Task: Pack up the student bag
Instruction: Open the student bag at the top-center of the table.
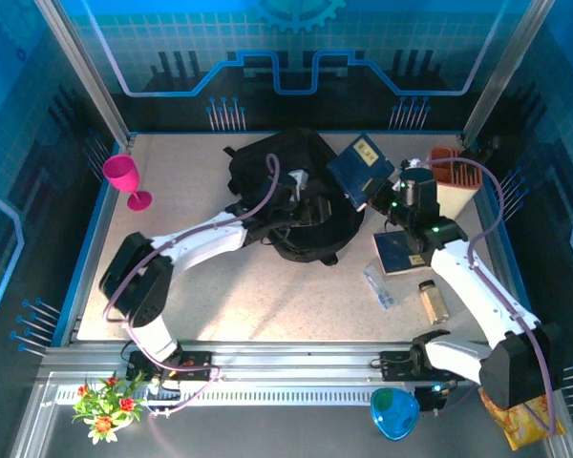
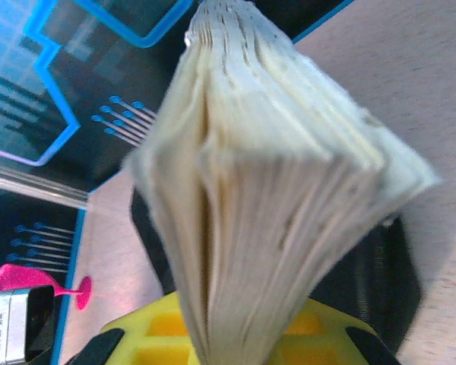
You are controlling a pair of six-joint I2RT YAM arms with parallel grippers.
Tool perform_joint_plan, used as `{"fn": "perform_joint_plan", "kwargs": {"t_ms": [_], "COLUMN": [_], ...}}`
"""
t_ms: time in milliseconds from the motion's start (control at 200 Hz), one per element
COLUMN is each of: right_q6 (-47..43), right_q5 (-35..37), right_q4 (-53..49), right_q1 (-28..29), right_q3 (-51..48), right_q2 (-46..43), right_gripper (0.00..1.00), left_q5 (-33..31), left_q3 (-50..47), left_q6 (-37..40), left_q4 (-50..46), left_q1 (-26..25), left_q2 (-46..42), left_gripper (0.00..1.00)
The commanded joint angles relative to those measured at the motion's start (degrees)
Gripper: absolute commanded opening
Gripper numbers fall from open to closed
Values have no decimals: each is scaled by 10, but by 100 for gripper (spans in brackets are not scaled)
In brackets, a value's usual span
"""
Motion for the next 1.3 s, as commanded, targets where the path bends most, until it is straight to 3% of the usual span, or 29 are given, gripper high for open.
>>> {"fn": "perform_joint_plan", "kwargs": {"t_ms": [0,325,465,605,835,1046,1296], "right_q6": [-46,-70,-75,-72,-68,-67,-79], "right_q5": [7,59,60,55,45,38,20], "right_q4": [-54,-185,-197,-193,-189,-192,-239], "right_q1": [-29,-87,-96,-98,-101,-103,-105], "right_q3": [9,26,22,17,12,8,16], "right_q2": [-33,-87,-100,-108,-112,-118,-136], "right_gripper": [5,4,4,4,4,4,4], "left_q5": [51,63,65,44,33,109,139], "left_q3": [64,215,273,304,311,287,250], "left_q6": [52,95,101,101,95,54,38], "left_q4": [-25,-92,-129,-158,-166,-123,-86], "left_q1": [-22,-52,-53,-54,-50,-23,9], "left_q2": [57,207,253,277,269,242,185], "left_gripper": [65,54,52,43,24,9,7]}}
